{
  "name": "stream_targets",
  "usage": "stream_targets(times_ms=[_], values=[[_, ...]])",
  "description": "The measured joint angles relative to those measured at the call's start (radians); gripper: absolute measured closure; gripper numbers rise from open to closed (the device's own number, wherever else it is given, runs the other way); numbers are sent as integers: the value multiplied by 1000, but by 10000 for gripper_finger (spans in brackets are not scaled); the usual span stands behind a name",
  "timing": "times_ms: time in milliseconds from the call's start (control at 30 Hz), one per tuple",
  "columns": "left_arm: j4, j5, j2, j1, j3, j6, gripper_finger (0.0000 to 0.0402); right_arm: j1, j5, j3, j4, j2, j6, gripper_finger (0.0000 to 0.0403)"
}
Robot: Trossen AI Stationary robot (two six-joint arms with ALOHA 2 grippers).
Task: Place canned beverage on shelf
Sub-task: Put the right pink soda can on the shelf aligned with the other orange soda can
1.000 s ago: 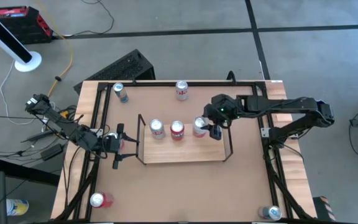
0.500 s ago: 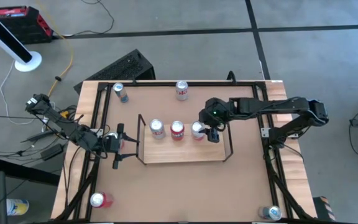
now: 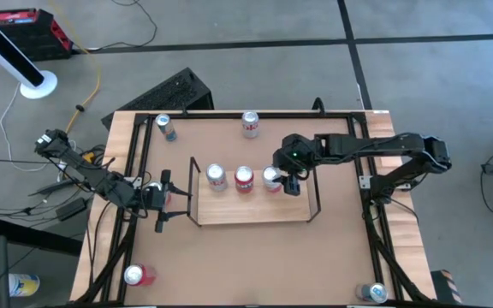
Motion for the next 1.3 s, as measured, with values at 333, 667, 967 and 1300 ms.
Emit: stream_targets(times_ms=[333, 667, 967, 1300], values=[[0, 0, 0, 0, 0, 0, 174, -1, 2, -1, -40, -7, 82, 127], [0, 0, 0, 0, 0, 0, 174, 0, 3, 31, -78, -3, 89, 100], [0, 0, 0, 0, 0, 0, 174, -1, 7, 117, -172, -4, 202, 81], [0, 0, 0, 0, 0, 0, 174, 71, 234, 156, -191, 1, 473, 80]])
